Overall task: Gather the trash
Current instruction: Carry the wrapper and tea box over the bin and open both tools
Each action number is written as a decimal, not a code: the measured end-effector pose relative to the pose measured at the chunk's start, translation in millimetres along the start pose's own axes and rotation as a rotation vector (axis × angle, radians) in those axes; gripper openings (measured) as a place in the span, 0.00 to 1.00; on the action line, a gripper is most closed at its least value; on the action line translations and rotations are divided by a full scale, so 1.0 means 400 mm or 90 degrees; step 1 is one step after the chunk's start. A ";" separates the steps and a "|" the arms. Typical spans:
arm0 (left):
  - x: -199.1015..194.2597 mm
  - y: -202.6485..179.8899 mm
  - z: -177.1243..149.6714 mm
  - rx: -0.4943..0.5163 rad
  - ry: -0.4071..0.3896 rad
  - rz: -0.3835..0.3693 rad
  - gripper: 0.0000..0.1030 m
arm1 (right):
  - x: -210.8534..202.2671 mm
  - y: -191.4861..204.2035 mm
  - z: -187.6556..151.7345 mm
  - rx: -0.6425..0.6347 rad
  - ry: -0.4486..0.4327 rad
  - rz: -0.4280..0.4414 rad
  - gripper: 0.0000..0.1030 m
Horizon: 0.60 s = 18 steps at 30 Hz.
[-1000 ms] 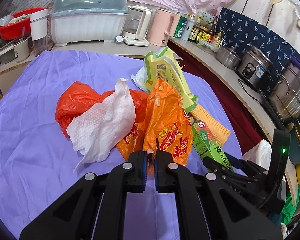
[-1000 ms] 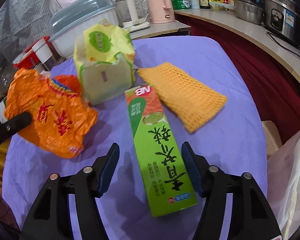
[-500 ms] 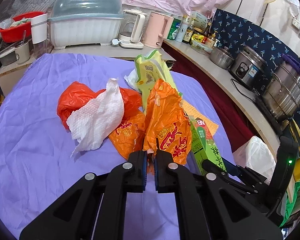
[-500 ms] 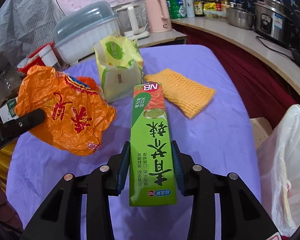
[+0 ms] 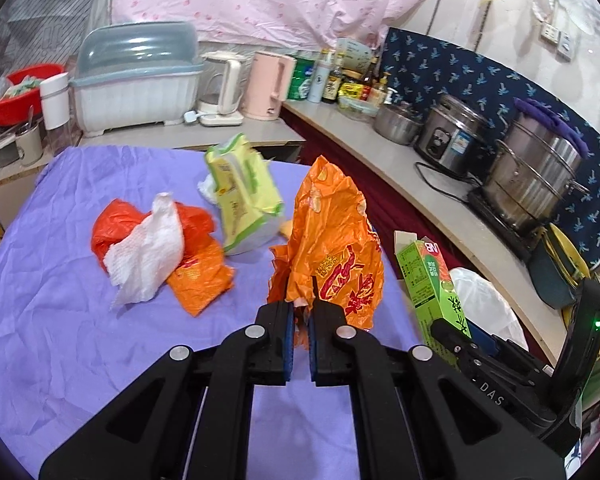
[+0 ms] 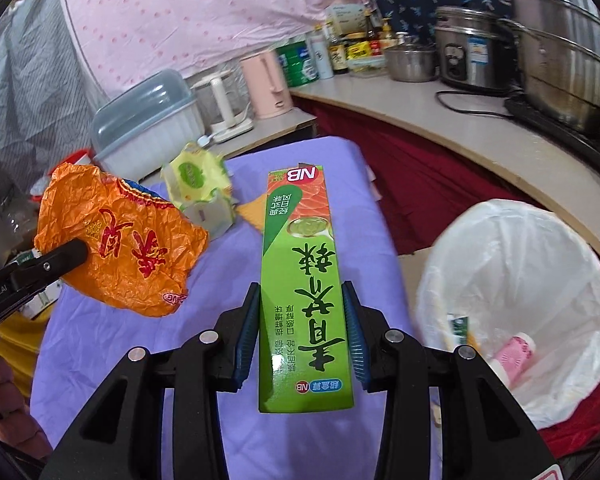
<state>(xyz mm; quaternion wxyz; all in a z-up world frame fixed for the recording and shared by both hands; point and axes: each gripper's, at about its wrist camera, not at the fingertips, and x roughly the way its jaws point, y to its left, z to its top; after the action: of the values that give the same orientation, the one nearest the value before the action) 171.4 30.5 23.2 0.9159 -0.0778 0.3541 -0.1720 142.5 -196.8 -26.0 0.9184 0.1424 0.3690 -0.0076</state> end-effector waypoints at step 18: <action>0.033 -0.417 -0.064 0.123 0.023 -0.118 0.05 | -0.198 -0.353 -0.070 0.117 -0.042 -0.109 0.37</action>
<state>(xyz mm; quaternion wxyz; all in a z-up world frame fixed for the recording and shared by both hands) 119.8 -130.1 40.1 0.8927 -0.0186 0.3438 -0.2907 49.3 -332.0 -27.5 0.9090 0.1938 0.3473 -0.1246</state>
